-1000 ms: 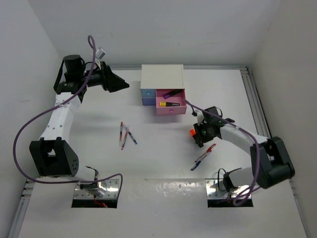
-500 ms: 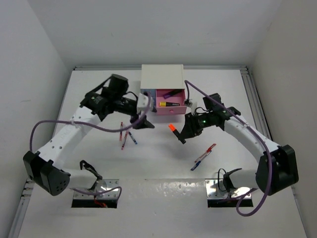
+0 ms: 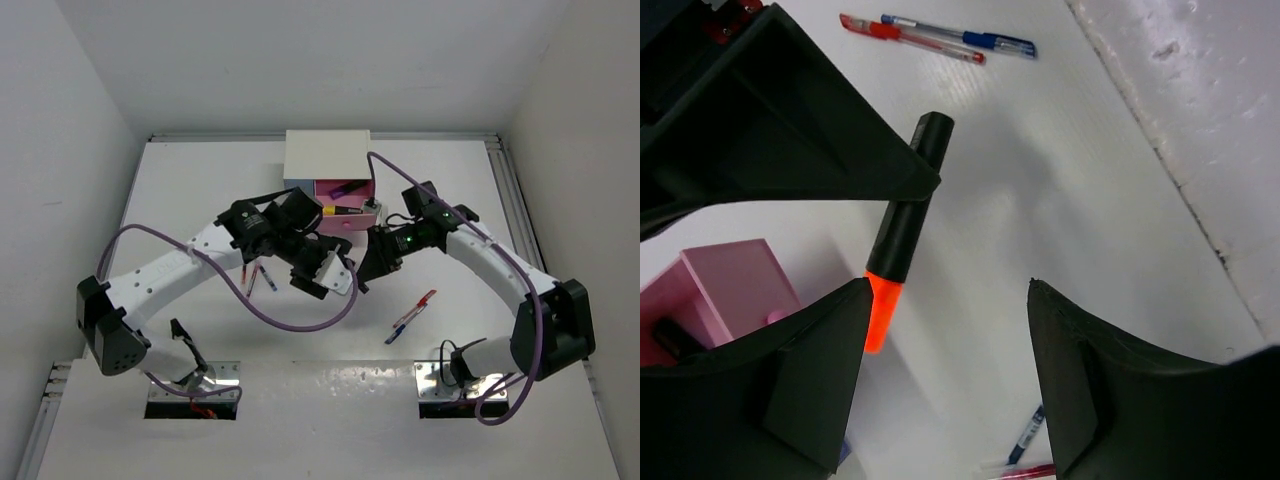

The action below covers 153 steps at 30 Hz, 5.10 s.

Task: Sort the stationery into containers
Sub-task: Pass the stationery from the right arm to the left, then place the stationery into the container, then close the drawer

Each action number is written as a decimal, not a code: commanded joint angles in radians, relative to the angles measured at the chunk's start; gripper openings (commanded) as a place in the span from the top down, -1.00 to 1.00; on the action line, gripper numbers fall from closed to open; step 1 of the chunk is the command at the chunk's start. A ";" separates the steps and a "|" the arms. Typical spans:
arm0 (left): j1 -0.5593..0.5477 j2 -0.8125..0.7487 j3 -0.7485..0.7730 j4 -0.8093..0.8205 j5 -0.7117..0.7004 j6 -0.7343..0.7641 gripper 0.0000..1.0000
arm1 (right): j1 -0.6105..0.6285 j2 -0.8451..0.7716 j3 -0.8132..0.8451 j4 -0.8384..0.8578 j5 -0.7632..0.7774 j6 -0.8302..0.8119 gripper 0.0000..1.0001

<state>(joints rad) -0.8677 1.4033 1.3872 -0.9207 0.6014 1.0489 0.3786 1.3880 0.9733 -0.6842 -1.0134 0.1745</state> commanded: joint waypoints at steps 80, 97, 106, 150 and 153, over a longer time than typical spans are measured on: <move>0.107 0.221 0.061 0.508 -0.282 -0.903 1.00 | -0.474 -0.178 0.163 -0.057 0.219 -0.118 -0.26; 0.058 0.379 -0.017 0.735 -0.670 -0.828 1.00 | -0.478 -0.162 0.143 -0.066 0.253 -0.145 -0.26; 0.073 0.414 -0.008 0.861 -0.790 -0.745 1.00 | -0.483 -0.156 0.117 -0.064 0.246 -0.147 -0.27; 0.202 0.202 -0.260 1.031 -0.637 -0.399 -0.24 | -0.435 -0.088 0.205 0.152 0.350 0.009 -0.28; 0.179 0.088 -0.422 1.066 -0.682 -0.267 -0.26 | -0.399 -0.014 0.289 0.204 0.412 0.071 -0.28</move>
<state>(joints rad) -0.6643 1.5997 1.0840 0.0681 -0.0708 0.6098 -0.0536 1.3159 1.1774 -0.6018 -0.6819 0.1555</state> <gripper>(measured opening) 0.628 0.637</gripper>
